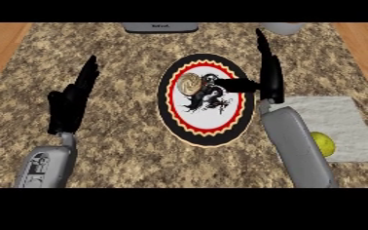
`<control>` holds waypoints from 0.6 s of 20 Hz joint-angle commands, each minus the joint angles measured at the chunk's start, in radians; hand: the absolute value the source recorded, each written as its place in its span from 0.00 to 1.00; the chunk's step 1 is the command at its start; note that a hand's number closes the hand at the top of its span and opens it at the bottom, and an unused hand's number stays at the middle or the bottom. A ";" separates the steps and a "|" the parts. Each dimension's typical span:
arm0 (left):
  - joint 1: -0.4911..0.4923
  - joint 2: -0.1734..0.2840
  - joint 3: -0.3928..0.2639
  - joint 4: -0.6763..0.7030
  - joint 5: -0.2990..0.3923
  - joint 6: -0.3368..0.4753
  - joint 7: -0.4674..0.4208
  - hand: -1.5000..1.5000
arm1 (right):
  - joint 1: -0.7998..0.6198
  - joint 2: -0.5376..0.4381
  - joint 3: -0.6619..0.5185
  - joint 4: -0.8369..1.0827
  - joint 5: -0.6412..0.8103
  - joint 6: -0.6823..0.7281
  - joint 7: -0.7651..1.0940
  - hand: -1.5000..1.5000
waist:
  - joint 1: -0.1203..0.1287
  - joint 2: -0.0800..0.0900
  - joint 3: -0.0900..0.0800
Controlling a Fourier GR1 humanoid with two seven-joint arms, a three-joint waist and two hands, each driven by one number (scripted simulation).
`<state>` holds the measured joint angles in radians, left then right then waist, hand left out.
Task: Pick the cupcake from the placemat and place it in the plate
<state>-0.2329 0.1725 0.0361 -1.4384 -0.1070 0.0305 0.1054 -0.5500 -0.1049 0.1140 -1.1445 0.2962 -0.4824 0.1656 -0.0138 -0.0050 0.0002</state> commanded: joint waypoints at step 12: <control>0.009 0.067 0.064 -0.036 0.040 -0.077 0.016 0.50 | 0.432 -0.284 -0.245 -0.309 -0.254 0.326 -0.183 0.00 | 0.007 0.003 0.000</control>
<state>-0.2368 0.1746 0.0454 -1.4527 -0.1115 0.0138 0.1205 -0.2262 -0.3359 -0.0934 -1.3816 0.0708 -0.2166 0.0157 -0.0074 -0.0017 0.0000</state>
